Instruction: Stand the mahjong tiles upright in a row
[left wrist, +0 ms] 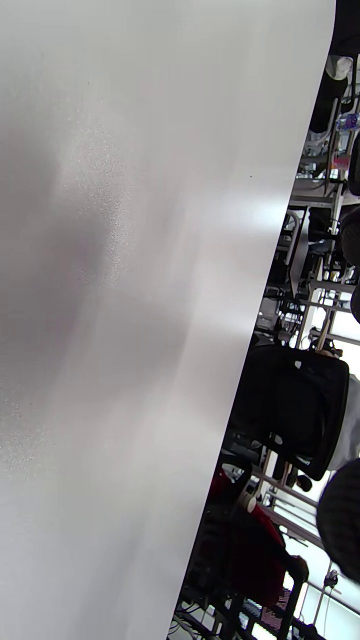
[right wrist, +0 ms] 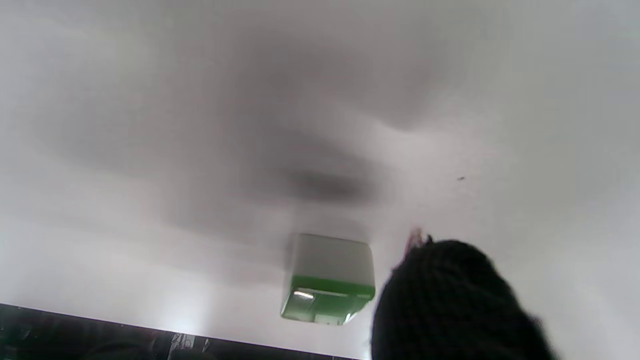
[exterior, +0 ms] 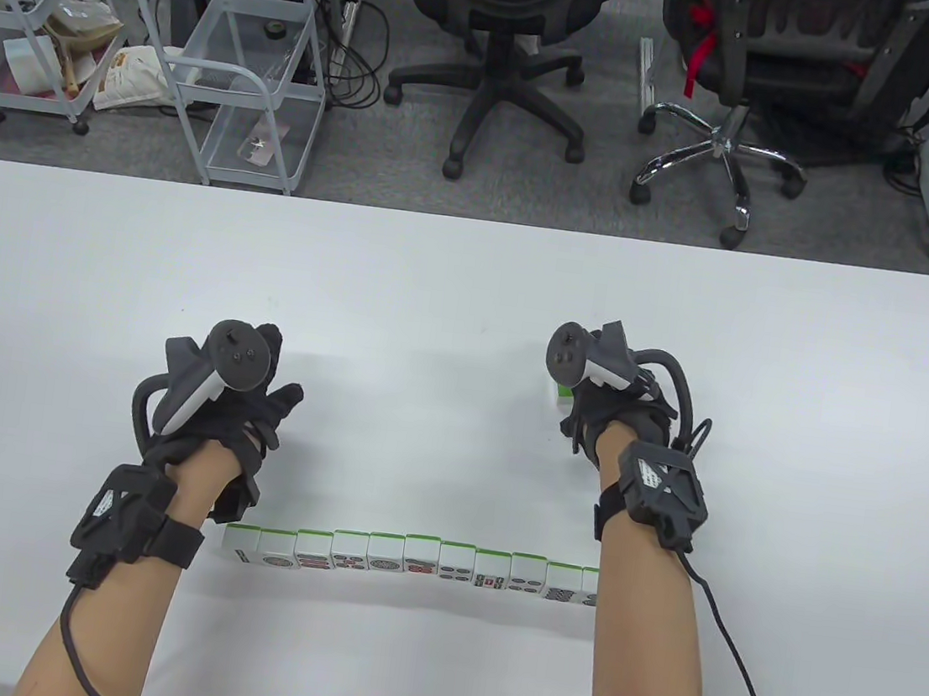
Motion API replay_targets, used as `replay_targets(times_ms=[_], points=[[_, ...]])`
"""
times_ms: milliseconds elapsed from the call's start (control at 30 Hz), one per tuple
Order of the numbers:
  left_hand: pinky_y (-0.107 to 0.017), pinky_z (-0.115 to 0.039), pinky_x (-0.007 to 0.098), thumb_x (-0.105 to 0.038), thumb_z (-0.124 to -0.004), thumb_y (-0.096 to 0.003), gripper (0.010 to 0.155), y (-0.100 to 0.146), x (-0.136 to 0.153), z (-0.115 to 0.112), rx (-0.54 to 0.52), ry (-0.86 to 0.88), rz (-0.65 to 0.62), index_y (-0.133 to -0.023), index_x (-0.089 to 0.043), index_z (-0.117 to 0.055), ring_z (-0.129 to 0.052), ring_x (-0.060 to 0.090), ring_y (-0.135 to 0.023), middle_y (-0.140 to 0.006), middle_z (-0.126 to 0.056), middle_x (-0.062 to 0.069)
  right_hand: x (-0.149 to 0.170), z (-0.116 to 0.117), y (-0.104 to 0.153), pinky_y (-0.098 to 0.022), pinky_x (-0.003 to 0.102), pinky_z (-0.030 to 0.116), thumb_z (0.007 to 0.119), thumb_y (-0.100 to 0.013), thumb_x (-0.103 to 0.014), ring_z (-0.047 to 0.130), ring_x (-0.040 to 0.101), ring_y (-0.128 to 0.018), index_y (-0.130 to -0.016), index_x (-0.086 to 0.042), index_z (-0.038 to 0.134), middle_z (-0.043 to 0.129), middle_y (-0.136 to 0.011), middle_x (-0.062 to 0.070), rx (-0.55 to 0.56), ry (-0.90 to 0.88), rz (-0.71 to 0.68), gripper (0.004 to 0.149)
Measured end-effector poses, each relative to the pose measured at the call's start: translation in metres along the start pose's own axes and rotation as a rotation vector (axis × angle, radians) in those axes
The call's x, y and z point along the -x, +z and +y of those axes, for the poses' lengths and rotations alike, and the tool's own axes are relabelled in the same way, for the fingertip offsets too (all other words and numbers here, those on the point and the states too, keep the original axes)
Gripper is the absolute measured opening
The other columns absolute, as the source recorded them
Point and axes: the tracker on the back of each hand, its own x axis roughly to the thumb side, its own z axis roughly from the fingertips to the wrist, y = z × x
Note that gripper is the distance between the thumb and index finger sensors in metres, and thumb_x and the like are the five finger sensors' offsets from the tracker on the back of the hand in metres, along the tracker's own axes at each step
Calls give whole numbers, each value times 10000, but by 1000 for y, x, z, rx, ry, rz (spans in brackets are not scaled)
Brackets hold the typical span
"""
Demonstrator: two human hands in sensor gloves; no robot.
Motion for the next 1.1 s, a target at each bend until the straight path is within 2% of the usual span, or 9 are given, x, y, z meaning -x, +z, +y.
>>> replay_targets(times_ms=[100, 200, 233, 300, 333, 467, 733, 867, 1100], points=[[-764, -494, 563, -633, -657, -308, 807, 1, 0, 1, 3, -4, 1, -992, -399, -301, -420, 350, -1100, -1145, -300, -38, -6, 6, -18, -615, 654, 569, 895, -286, -384, 464, 535, -945, -961, -231, 273, 199, -1040, 149, -15, 23, -5, 930], [-765, -491, 564, -633, -659, -307, 807, 0, -2, 0, 0, -11, -5, -992, -399, -302, -418, 349, -1101, -1145, -298, -38, -10, 12, -29, -590, 620, 653, 913, -286, -367, 601, 494, -925, -952, -228, 397, 384, -1049, 116, -31, 85, -23, 853], [-765, -491, 564, -634, -659, -307, 807, 0, -2, 0, 1, -15, -7, -992, -401, -301, -418, 349, -1101, -1145, -299, -37, -11, 10, -30, -569, 584, 716, 912, -291, -360, 720, 451, -891, -947, -229, 411, 413, -1046, 118, -7, 100, -23, 836], [-765, -490, 564, -633, -659, -307, 808, 0, -4, 0, -7, -17, -10, -993, -400, -302, -417, 349, -1102, -1145, -300, -39, -13, 7, -29, -516, 539, 793, 931, -297, -336, 916, 378, -768, -924, -209, 578, 656, -1003, 123, 130, 119, -43, 731], [-766, -491, 563, -633, -659, -307, 807, 0, -4, 0, -7, -18, -13, -992, -401, -302, -419, 347, -1102, -1145, -300, -40, -14, 7, -28, -492, 525, 817, 963, -219, -352, 971, 356, -705, -904, -196, 632, 743, -950, 132, 173, 146, -55, 777], [-765, -491, 563, -632, -659, -308, 806, 1, -6, -1, -4, -26, -18, -993, -399, -303, -418, 348, -1101, -1145, -301, -39, -6, 5, -16, -477, 531, 829, 964, -207, -337, 1001, 371, -646, -895, -128, 650, 762, -910, 185, 105, 89, -90, 785], [-766, -490, 562, -631, -658, -308, 806, 4, -11, -2, -1, -35, -35, -993, -399, -303, -416, 346, -1101, -1145, -303, -39, 51, -4, 64, -494, 559, 796, 950, -214, -296, 963, 422, -670, -911, -102, 642, 735, -929, 217, 1, -138, -127, 787], [-765, -491, 562, -630, -659, -308, 806, 4, -10, -3, 3, -35, -37, -993, -399, -304, -417, 346, -1101, -1145, -303, -39, 77, 9, 99, -495, 560, 792, 951, -217, -286, 959, 431, -670, -913, -91, 645, 733, -930, 229, -98, -175, -111, 786], [-765, -490, 562, -630, -660, -307, 807, 7, -10, -5, 9, -39, -38, -992, -398, -303, -416, 346, -1100, -1144, -305, -38, 97, 50, 141, -499, 565, 783, 946, -258, -277, 943, 443, -679, -918, -74, 640, 717, -933, 248, -396, -201, -54, 756]])
